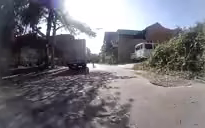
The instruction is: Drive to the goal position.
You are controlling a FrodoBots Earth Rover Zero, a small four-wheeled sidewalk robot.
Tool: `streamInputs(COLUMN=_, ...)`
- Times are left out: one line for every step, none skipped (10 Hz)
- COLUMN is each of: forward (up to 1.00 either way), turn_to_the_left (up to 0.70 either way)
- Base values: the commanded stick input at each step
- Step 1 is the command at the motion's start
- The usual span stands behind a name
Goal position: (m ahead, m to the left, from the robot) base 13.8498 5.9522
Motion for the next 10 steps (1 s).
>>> streamInputs(forward=0.7, turn_to_the_left=0.0)
streamInputs(forward=0.7, turn_to_the_left=0.0)
streamInputs(forward=0.7, turn_to_the_left=0.0)
streamInputs(forward=0.7, turn_to_the_left=0.0)
streamInputs(forward=0.7, turn_to_the_left=0.0)
streamInputs(forward=0.7, turn_to_the_left=0.0)
streamInputs(forward=0.7, turn_to_the_left=0.0)
streamInputs(forward=0.7, turn_to_the_left=0.0)
streamInputs(forward=0.7, turn_to_the_left=0.0)
streamInputs(forward=0.7, turn_to_the_left=0.0)
